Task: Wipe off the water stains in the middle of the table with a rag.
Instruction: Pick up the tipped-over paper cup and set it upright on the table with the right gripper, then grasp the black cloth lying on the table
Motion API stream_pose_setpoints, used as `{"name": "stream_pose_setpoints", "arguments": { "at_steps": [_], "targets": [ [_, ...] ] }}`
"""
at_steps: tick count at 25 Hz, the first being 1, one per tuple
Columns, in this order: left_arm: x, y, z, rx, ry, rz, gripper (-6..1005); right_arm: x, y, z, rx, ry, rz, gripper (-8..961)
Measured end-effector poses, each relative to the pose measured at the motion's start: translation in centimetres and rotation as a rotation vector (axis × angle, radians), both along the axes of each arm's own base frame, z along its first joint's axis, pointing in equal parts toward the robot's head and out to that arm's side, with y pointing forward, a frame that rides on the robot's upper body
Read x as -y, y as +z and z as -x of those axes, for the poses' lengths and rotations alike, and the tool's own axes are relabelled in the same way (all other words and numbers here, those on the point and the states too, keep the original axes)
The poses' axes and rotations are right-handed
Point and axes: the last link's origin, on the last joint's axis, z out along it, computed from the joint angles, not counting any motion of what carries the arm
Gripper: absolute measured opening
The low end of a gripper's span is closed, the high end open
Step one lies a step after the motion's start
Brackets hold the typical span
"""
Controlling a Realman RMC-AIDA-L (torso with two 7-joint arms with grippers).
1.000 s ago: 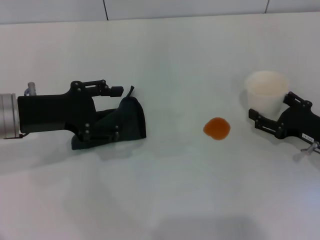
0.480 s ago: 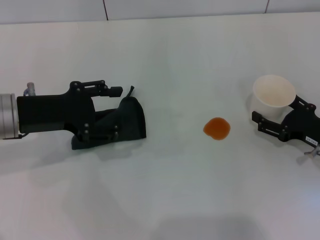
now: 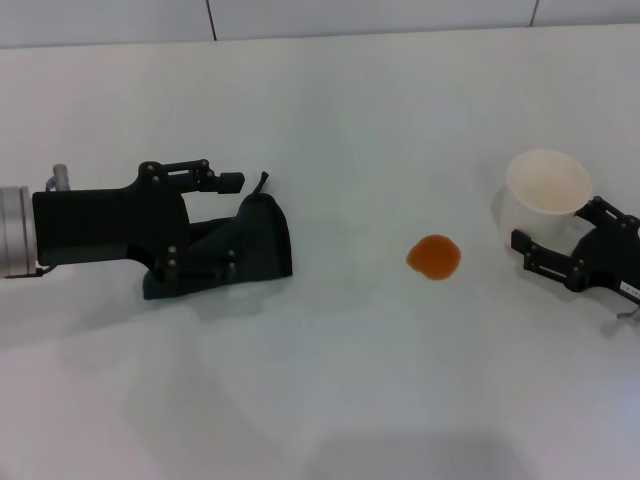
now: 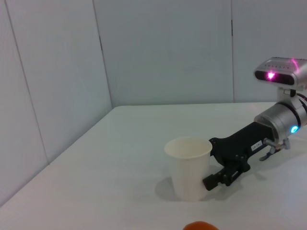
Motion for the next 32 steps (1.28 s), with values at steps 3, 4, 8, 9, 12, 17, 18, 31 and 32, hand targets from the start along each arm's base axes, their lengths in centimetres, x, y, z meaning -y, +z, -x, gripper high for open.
{"name": "stream_pose_setpoints", "arguments": {
  "at_steps": [3,4,8,9,12,17,18,31,32],
  "targets": [
    [0.0,0.0,0.0,0.0,0.001,0.0,669,0.6,0.1,-0.3,-0.01,-0.003,-0.002,865],
    [0.0,0.0,0.0,0.0,0.001,0.0,668,0.8,0.2,-0.3,-0.013,-0.002,-0.003,865],
    [0.1,0.0,0.1,0.001,0.003,-0.001,667,1.7,0.5,-0.6,-0.028,0.005,-0.007,865],
    [0.1,0.0,0.1,0.001,0.003,-0.001,667,1.8,0.5,-0.6,-0.031,0.009,-0.006,864],
    [0.1,0.0,0.1,0.001,0.003,-0.001,666,2.2,0.6,-0.6,-0.037,0.019,-0.002,864],
    [0.1,0.0,0.2,0.002,0.006,0.0,664,3.0,0.6,-0.8,-0.047,0.021,-0.002,863],
    [0.2,0.0,0.2,0.002,0.007,0.001,664,3.2,0.7,-0.8,-0.049,0.023,-0.003,863],
    [0.2,-0.1,0.3,0.003,0.007,0.002,659,5.6,2.3,-0.4,-0.082,0.117,-0.051,861],
    [0.2,-0.1,0.3,0.003,0.007,0.002,659,5.7,2.4,-0.4,-0.083,0.122,-0.055,861]
  ]
}}
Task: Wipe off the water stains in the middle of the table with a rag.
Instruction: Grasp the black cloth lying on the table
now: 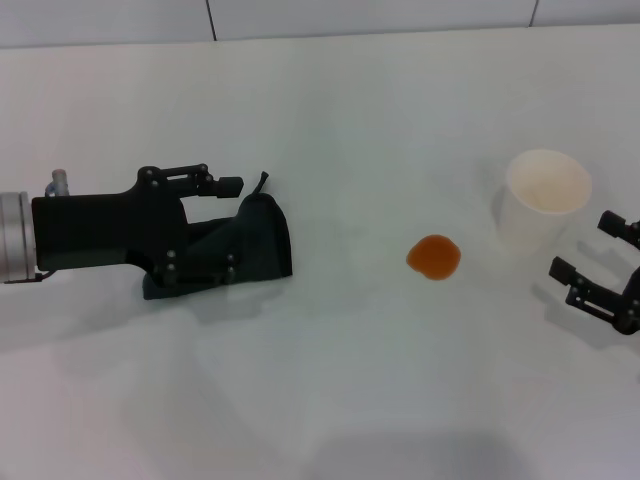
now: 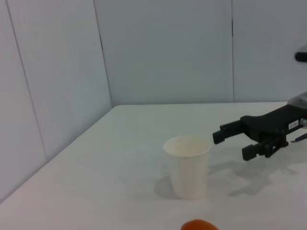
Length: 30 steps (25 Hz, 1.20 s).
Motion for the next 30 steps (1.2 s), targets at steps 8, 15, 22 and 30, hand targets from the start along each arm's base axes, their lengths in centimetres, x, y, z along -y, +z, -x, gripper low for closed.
{"name": "stream_pose_setpoints", "arguments": {
  "at_steps": [8,15,22,30],
  "targets": [
    [0.0,0.0,0.0,0.001,0.003,0.001,656,0.6,1.4,0.9,-0.042,0.07,-0.044,859],
    [0.1,0.0,0.1,0.001,0.006,0.002,653,-1.4,1.2,2.9,-0.046,0.134,0.03,858],
    [0.3,0.0,0.4,0.001,0.015,0.001,651,-4.1,2.0,5.5,0.001,0.161,0.157,857],
    [0.4,0.0,0.6,0.0,0.017,0.0,648,-6.7,3.5,7.7,0.153,0.097,0.258,857]
  ]
}}
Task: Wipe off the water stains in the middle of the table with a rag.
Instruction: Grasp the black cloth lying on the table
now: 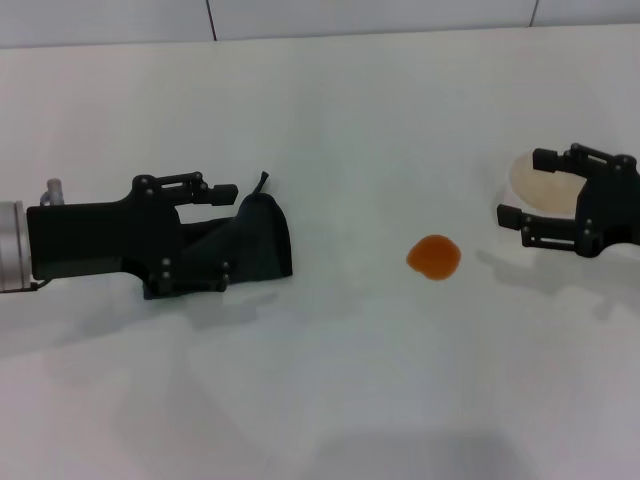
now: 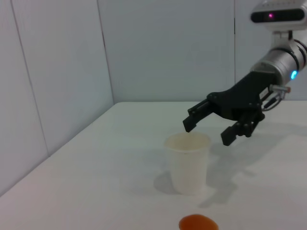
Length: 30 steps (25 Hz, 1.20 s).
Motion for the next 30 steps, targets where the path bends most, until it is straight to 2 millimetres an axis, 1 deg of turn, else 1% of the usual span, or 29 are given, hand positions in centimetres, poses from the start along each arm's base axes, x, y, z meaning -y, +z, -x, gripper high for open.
{"name": "stream_pose_setpoints", "arguments": {
  "at_steps": [6,10,12,16,20,25,30],
  "targets": [
    [0.0,0.2,0.2,-0.001,0.019,0.003,646,-0.7,0.8,0.9,0.048,-0.02,0.004,856],
    [-0.4,1.0,0.3,-0.007,0.066,0.019,645,-1.0,0.9,1.1,0.051,-0.018,-0.006,856],
    [-0.8,1.6,0.2,-0.011,0.091,0.02,644,-1.0,0.9,1.1,0.05,-0.016,-0.007,856],
    [-1.9,3.6,-0.3,-0.049,0.171,0.027,643,-1.0,0.8,1.4,0.05,-0.006,-0.006,856],
    [-3.1,5.6,-0.8,-0.116,0.219,0.061,641,-1.1,0.9,2.1,0.041,0.012,-0.009,857],
    [-4.8,7.5,-1.7,-0.261,0.279,0.126,639,-1.1,0.8,3.1,0.04,0.042,-0.001,857],
    [-6.1,7.7,-2.4,-0.408,0.325,0.166,638,-1.2,0.7,3.7,0.043,0.065,0.003,857]
  ]
}}
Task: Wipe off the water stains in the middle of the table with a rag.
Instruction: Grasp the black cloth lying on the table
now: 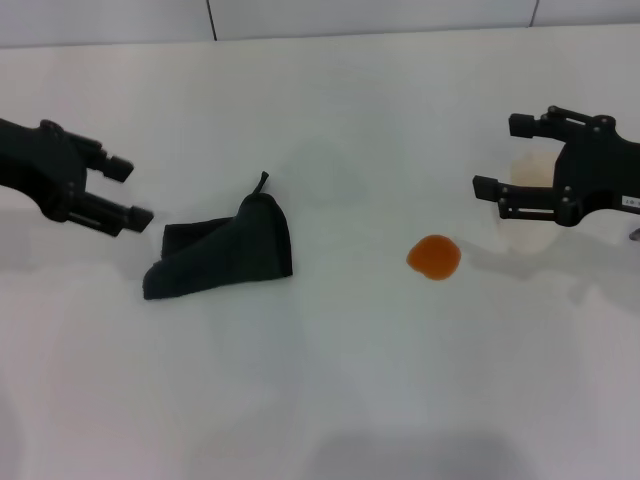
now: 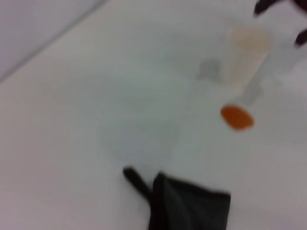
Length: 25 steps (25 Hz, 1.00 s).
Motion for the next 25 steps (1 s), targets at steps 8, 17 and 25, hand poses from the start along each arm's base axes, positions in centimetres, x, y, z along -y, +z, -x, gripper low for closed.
{"name": "stream_pose_setpoints", "arguments": {
  "at_steps": [8,17,25],
  "targets": [
    [-1.1,-1.3,-0.7,-0.11,0.008,0.042,635,0.0,-0.2,0.6,-0.008,0.019,0.008,857],
    [-1.2,-6.1,-0.2,-0.186,-0.027,0.083,632,0.2,-0.6,0.9,-0.018,0.031,0.019,857],
    [-1.0,-8.2,0.2,-0.194,-0.041,0.087,629,0.3,-0.9,1.1,-0.022,0.036,0.027,857]
  ]
}}
